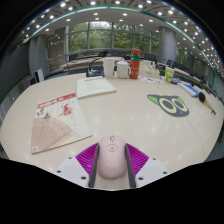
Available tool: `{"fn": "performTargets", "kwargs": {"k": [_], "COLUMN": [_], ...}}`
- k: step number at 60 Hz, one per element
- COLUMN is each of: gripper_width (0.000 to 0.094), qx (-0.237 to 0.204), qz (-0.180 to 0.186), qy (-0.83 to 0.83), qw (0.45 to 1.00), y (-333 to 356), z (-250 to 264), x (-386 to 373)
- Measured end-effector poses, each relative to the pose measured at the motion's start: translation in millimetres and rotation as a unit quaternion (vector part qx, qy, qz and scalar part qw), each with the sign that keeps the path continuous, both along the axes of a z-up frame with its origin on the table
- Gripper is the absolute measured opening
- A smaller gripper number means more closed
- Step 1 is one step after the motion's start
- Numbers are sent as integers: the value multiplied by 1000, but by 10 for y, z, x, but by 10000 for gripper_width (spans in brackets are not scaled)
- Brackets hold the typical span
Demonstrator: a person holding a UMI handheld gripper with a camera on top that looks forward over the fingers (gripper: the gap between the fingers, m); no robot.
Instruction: Arrange mouse
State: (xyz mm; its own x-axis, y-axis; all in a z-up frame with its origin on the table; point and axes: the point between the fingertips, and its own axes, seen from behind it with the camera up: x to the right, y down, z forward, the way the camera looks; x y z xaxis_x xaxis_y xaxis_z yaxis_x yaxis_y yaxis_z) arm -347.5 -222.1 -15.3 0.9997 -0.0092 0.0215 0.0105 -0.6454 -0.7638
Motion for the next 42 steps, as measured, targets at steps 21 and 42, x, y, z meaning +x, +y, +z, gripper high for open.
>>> {"fn": "performTargets", "kwargs": {"k": [21, 42], "gripper_width": [319, 319], "qx": [0, 137], "qz": [47, 58], "qy": [21, 51], "qw": [999, 988], "y": [95, 1268], "z": [302, 1965], "x": [26, 1244]}}
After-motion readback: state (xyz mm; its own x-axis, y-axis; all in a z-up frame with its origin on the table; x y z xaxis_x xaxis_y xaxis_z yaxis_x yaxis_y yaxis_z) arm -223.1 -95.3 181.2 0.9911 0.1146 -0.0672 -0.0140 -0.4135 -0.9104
